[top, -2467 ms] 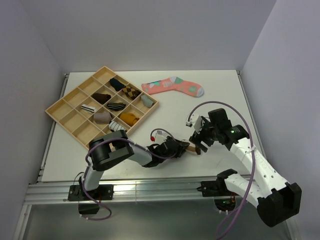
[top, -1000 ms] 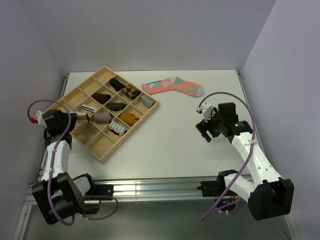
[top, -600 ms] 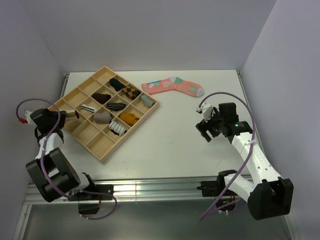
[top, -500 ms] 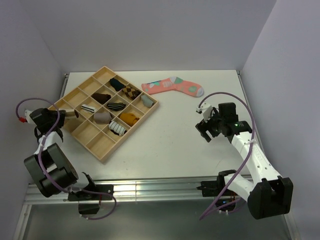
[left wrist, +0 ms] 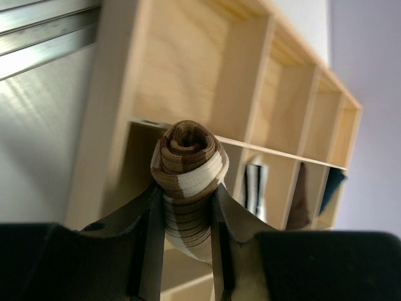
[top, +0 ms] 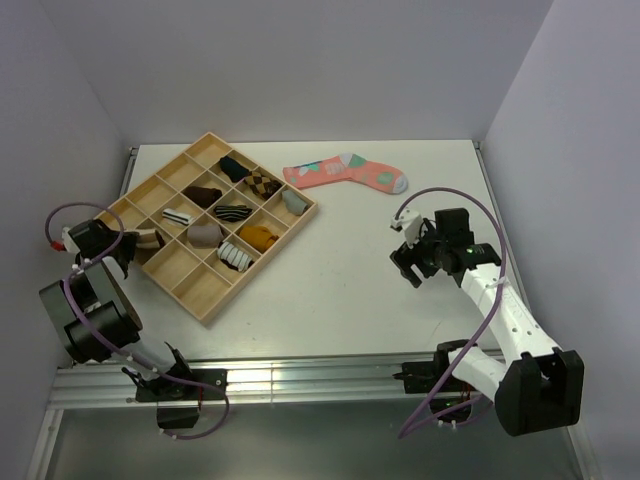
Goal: Roll the socks
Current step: Place the sock in the storage box.
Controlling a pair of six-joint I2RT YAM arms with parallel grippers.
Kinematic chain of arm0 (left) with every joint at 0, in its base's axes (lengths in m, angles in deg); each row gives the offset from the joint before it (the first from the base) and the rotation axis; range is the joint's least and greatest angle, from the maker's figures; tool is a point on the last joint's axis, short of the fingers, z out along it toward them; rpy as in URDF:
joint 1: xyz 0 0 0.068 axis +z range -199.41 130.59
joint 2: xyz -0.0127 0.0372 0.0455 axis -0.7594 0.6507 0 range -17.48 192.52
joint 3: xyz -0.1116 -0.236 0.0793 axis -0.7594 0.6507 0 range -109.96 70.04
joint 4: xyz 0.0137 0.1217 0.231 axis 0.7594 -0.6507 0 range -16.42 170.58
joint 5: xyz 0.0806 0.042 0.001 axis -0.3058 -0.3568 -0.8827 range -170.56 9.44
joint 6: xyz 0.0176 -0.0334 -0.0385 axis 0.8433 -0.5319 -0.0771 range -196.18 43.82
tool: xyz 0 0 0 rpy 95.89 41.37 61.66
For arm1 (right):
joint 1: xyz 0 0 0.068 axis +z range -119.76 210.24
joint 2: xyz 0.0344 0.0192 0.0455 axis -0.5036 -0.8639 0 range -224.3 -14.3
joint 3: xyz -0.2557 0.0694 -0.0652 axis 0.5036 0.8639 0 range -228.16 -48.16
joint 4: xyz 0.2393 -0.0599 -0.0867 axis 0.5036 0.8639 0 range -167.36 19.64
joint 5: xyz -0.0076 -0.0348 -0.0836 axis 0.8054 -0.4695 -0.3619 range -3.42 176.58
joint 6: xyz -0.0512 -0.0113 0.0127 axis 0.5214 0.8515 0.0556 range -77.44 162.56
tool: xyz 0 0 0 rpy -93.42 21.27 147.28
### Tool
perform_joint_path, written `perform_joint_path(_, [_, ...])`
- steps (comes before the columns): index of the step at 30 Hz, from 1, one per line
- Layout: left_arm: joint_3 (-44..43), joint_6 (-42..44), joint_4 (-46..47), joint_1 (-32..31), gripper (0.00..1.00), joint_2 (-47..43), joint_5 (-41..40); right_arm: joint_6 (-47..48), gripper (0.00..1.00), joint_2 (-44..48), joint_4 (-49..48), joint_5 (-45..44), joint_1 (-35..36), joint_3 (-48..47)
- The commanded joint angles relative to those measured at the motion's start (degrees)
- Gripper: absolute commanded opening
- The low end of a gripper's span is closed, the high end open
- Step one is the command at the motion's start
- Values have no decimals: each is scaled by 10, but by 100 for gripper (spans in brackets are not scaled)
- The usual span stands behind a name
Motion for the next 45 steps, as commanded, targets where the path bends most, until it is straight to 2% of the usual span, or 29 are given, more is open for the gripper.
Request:
perform_joint_path(1, [-29, 17, -27, 0, 0, 29, -25, 7, 86, -4, -20, 8, -5, 4])
perform_joint_path(6, [-53, 21, -61, -6, 0, 64, -45, 6, 86, -3, -18, 11, -5, 5])
perform_joint_path(14, [-128, 17, -204, -48, 0, 100, -166, 6, 86, -8, -12, 13, -5, 4])
perform_joint_path(21, [-200, 9, -308, -80, 0, 159, -221, 8, 86, -10, -7, 14, -5, 4])
perform_joint_path(29, [-203, -3, -313, -86, 4, 179, -210, 11, 86, -15, -2, 17, -5, 8])
perform_joint_path(36, [-209, -5, -315, -87, 27, 168, -186, 14, 86, -18, -1, 18, -5, 9])
perform_joint_path(45, [-229, -2, -340, -89, 43, 120, -172, 14, 86, -24, 4, 25, -5, 7])
